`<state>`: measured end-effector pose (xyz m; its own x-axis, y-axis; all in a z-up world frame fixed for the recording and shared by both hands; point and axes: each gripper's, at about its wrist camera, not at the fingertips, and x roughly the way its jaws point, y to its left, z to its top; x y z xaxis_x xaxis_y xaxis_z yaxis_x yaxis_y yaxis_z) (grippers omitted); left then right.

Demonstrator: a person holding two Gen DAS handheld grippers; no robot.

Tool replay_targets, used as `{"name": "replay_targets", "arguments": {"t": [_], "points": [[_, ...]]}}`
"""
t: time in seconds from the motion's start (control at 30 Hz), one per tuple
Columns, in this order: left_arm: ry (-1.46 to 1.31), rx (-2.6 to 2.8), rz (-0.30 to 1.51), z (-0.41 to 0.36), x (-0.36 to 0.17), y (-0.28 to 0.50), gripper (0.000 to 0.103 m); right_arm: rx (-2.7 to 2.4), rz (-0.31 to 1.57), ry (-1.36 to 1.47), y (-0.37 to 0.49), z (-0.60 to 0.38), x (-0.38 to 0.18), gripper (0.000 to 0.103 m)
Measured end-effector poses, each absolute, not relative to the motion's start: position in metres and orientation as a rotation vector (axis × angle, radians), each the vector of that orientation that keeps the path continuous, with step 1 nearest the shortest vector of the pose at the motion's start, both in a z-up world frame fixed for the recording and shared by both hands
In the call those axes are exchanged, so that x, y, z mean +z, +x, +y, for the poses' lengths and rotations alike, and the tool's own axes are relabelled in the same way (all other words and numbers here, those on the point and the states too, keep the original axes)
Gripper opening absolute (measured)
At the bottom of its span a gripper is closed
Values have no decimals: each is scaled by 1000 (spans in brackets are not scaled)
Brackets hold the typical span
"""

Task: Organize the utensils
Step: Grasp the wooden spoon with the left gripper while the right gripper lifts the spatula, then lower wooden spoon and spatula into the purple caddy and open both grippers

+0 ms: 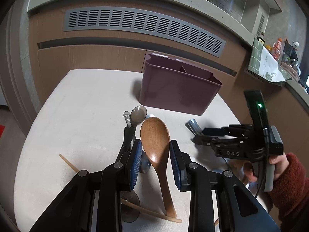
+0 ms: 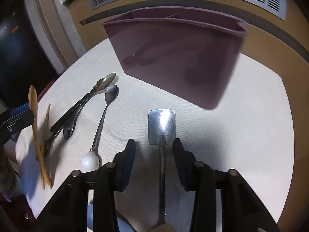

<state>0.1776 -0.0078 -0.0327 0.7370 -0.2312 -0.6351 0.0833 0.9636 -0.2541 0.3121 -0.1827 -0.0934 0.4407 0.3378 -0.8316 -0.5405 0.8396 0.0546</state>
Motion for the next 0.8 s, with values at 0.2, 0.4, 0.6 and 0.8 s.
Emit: {"name": "replay_targets", "arguments": {"t": [0.2, 0.4, 0.6, 0.8], "points": [[-223, -177, 747, -7, -40, 179, 31, 471, 1037, -349, 331, -157, -90, 40], [-232, -172, 770, -3, -46, 182, 31, 510, 968, -338, 344, -160, -90, 40], [-209, -183, 742, -3, -41, 179, 30, 427, 860, -283, 318, -175, -68, 28], [-185, -202, 658, -8, -17, 175, 30, 358, 711, -166, 281, -205, -29, 28]]}}
